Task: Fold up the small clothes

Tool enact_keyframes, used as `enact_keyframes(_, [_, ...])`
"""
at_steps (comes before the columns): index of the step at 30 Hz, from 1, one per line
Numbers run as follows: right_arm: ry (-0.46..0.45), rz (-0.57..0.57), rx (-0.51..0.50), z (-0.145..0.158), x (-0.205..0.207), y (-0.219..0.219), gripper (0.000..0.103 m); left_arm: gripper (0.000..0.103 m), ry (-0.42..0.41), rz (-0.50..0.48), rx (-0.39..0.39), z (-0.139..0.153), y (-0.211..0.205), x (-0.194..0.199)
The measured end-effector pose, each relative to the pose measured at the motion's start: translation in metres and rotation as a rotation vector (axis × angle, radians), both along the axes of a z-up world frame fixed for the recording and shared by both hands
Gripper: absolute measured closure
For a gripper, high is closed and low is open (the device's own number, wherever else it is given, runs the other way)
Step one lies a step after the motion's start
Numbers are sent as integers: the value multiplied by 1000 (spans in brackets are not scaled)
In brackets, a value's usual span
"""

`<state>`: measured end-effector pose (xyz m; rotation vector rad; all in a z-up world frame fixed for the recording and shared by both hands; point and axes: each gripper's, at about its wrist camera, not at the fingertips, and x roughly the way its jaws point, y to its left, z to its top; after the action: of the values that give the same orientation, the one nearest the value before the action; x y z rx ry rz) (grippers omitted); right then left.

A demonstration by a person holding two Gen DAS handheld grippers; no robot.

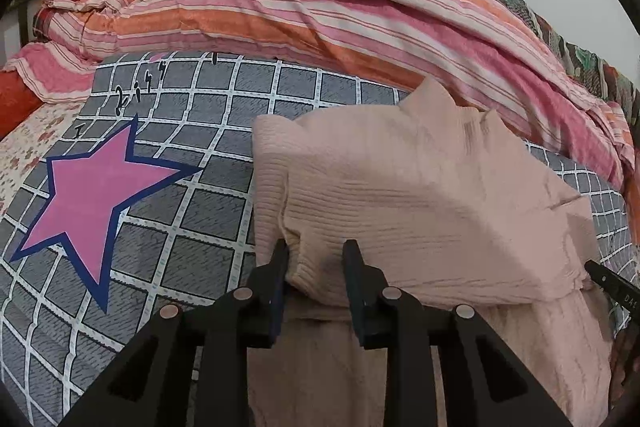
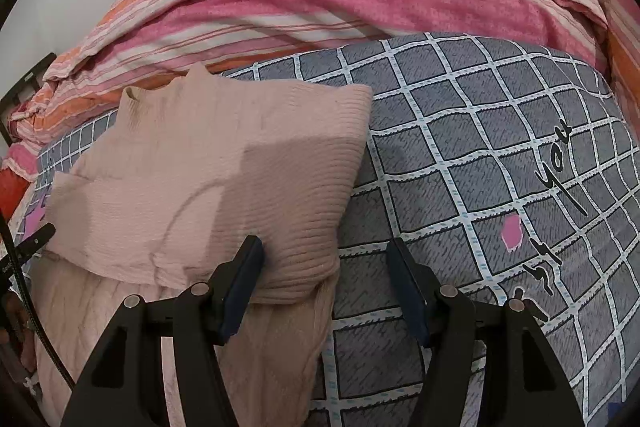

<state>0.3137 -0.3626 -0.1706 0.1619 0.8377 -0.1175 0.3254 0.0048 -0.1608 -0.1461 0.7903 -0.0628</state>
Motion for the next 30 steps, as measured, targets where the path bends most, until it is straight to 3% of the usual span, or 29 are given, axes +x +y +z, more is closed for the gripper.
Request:
enact_keyframes(21, [3,29,-12,0,1,2,40,76,2,-25,35,2,-2,-8])
enact_keyframes(26, [-2,29,-8,0,-1,2,40,61,-12,-43,3,4,1,-17])
enact_keyframes(27, [-3,32,-7,1,-2,2,40,52,-11,-47,-5,4,2,-19])
enact_keyframes(30, [-5,30,2,3,-6,1,40,50,8,-76,-45,0,6,-23])
